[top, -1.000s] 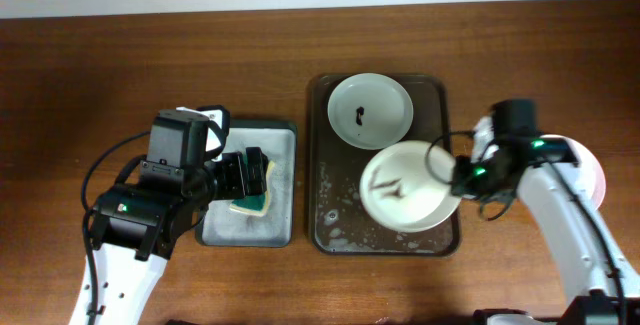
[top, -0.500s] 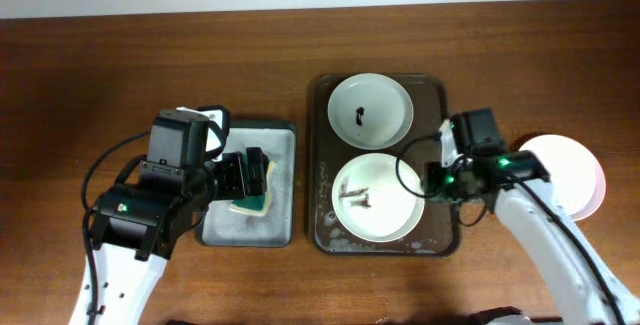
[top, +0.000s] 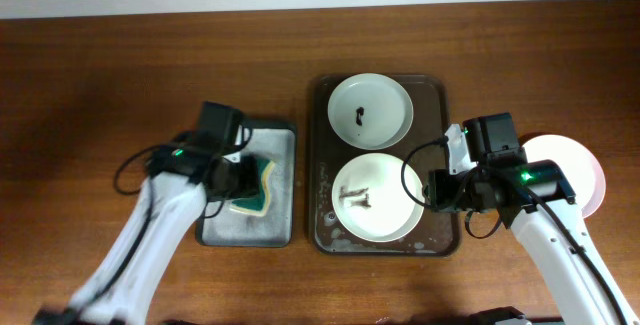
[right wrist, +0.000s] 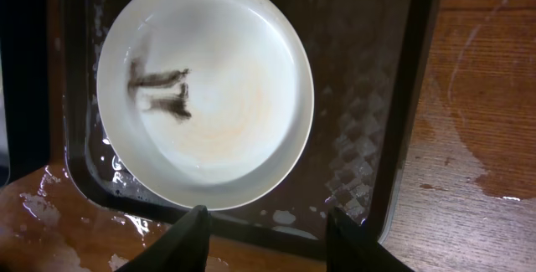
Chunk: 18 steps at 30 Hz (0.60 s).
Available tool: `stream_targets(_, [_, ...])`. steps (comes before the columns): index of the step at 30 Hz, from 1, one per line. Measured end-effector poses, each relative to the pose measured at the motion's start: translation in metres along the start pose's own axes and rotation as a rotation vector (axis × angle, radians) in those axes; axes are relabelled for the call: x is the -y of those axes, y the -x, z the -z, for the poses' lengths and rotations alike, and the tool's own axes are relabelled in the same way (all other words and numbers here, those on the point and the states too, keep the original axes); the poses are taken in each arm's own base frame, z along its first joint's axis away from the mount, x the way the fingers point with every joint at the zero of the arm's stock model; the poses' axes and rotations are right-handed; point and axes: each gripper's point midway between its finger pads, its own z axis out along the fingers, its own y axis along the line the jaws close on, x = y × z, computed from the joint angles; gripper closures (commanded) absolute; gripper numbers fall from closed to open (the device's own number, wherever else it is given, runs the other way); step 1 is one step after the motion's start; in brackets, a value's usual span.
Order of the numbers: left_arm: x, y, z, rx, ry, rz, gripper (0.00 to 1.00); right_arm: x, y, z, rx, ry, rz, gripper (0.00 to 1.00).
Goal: Clean dirty plates on tray and stack at the side
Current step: 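Grasp the sponge in the soapy tray with the left gripper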
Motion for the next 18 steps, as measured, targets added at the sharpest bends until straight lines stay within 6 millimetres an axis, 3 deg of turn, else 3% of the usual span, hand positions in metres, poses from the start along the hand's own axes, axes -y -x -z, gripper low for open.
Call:
stream_targets(2, [0.000,-0.008,-0.033,-0.090,0.023,-0.004,0.64,0.000,-0.001,0.000,-0.003,0.002,0.000,0.55])
stream_targets(3, [0.002,-0.009,-0.046,-0.115,0.022,-0.006,0.70,0.000,-0.002,0.000,-0.008,0.002,-0.001,0.55])
stream_targets(7, [0.008,0.001,-0.080,-0.124,0.008,-0.004,0.80,-0.001,-0.003,0.000,-0.011,0.008,-0.002,0.55])
stream_targets(9, [0.009,0.002,-0.095,-0.133,0.010,-0.004,1.00,-0.001,-0.003,0.000,-0.013,0.008,-0.002,0.55])
stream_targets(16, [0.009,0.003,-0.101,-0.148,0.016,-0.003,1.00,-0.001,-0.007,0.000,-0.031,0.005,-0.006,0.55])
stream_targets(17, [0.009,0.003,-0.099,-0.157,0.019,-0.003,0.64,-0.001,-0.008,0.000,-0.031,0.005,-0.006,0.55])
stream_targets(18, [0.009,0.002,-0.095,-0.170,0.023,-0.002,0.42,-0.001,-0.008,0.000,-0.031,0.005,-0.006,0.55])
